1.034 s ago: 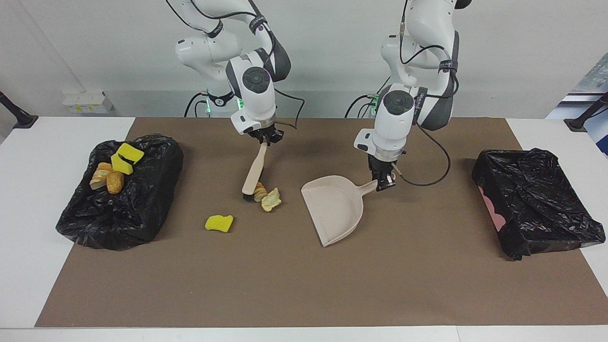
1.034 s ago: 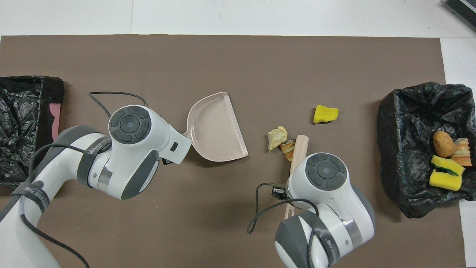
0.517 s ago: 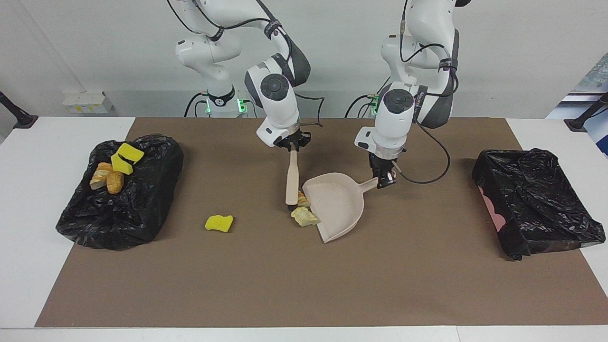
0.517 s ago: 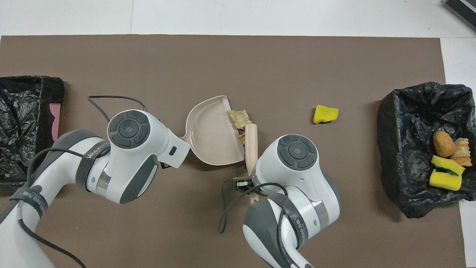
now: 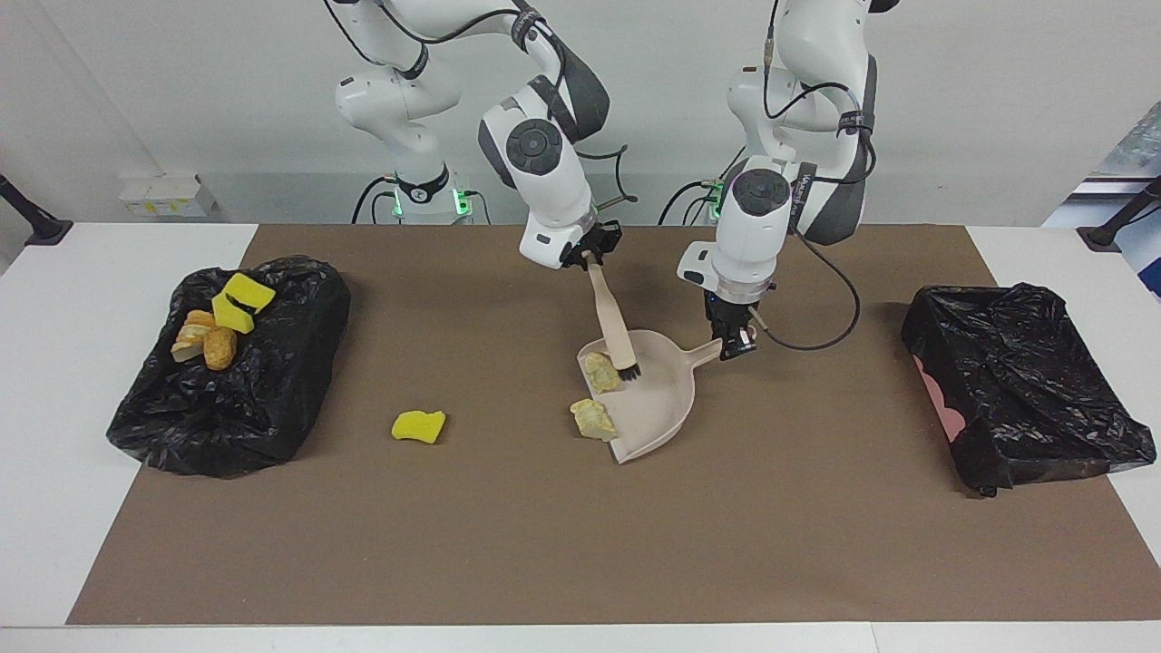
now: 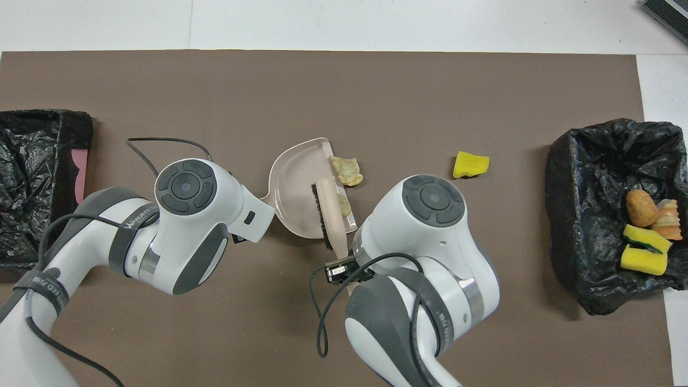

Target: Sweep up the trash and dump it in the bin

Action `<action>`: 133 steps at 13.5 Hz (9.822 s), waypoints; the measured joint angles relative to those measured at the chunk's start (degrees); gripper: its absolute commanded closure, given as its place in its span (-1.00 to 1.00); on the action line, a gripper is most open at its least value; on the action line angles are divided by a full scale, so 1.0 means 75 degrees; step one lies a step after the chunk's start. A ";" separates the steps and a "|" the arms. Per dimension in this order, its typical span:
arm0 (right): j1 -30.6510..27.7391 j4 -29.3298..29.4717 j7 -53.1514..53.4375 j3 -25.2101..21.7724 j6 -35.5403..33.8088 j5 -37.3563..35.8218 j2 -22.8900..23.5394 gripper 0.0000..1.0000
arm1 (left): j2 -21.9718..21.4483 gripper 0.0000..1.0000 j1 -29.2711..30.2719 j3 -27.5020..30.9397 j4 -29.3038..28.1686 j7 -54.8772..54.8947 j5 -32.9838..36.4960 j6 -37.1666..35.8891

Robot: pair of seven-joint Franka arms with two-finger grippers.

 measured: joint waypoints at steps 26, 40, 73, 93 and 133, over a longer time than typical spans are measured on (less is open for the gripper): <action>-0.1367 -0.0338 -0.0610 0.0080 0.1619 -0.2951 0.1151 1.00 | 0.0000 1.00 0.0001 0.0003 -0.0012 0.0003 0.0004 0.0013; -0.0396 0.0429 -0.0618 0.0108 0.1065 -0.1290 0.1437 1.00 | 0.0000 1.00 0.0123 0.0066 -0.0031 0.0520 0.0004 0.0014; 0.2872 -0.1062 0.4834 0.0284 0.1244 -0.1671 0.0170 -1.00 | -0.0866 1.00 0.7408 0.0181 0.0987 0.8061 -0.3513 -0.1882; -0.2802 0.2271 -0.1488 0.0038 -0.2584 -0.2918 -0.0375 -1.00 | 0.1069 1.00 0.6657 0.0160 0.4692 0.7677 0.3439 -0.1023; -0.3281 0.2974 -0.1567 -0.1101 -0.2584 -0.2933 -0.0292 -1.00 | 0.1934 -1.00 -0.1011 0.0072 0.2163 -1.0525 -0.0513 0.0533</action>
